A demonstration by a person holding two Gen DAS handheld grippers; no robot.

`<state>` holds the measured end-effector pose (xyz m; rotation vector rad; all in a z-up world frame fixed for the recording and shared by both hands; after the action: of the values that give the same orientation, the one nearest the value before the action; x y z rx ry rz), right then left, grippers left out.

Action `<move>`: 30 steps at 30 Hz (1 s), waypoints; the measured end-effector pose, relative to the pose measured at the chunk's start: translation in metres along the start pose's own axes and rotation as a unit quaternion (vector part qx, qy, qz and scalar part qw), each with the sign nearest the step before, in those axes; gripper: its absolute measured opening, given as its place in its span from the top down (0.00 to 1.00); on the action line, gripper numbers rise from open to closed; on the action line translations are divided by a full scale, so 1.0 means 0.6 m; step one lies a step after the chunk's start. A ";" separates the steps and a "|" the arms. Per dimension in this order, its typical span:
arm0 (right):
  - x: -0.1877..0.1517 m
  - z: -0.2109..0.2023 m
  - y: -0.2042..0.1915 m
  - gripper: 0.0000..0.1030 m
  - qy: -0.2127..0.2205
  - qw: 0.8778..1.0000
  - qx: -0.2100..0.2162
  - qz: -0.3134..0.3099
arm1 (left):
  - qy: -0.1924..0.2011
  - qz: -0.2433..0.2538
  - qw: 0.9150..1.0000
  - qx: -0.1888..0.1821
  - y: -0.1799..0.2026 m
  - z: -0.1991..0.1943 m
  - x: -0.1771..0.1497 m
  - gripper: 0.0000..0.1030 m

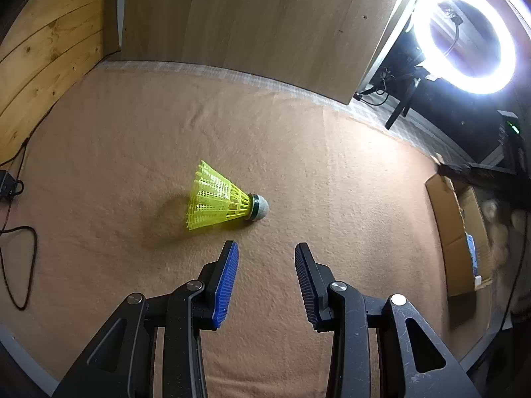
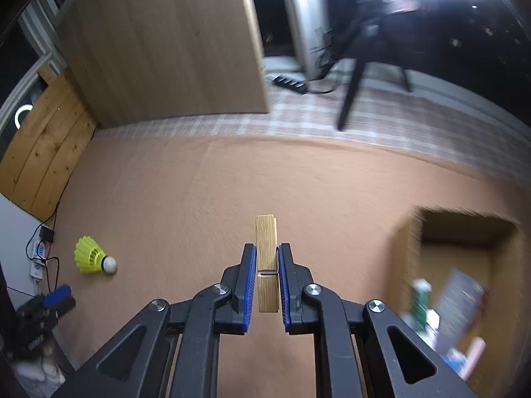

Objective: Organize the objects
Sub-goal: 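Lower the wooden clothespin into the box and open the right tool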

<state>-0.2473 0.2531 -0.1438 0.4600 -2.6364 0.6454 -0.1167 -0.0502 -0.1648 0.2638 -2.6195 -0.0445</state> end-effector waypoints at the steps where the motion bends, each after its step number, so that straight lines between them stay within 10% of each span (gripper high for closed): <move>1: -0.006 -0.012 0.007 0.88 0.007 1.000 -0.003 0.004 | 0.002 0.000 1.000 0.000 -0.001 -0.004 0.000 0.63; 17: -0.177 -0.162 0.193 0.88 0.064 0.986 -0.090 0.125 | 0.018 0.007 1.000 -0.004 0.016 -0.045 -0.011 0.63; 30: -0.223 -0.156 0.209 0.88 0.052 0.984 -0.091 0.144 | 0.011 0.020 1.000 -0.005 0.032 -0.044 -0.029 0.63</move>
<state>-0.1536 0.4340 -0.1719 -0.0110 -2.6512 0.4891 -0.0924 -0.0277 -0.1487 0.2086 -2.6004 -0.0400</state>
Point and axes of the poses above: each gripper's, at about its wrist camera, not at the fingertips, and z roughly the way its jaws point, y to its right, x to its top, the point moved 5 cm from there along z, roughly the way its jaws point, and after that the axes turned 11 degrees about x, right-handed, at the moved point
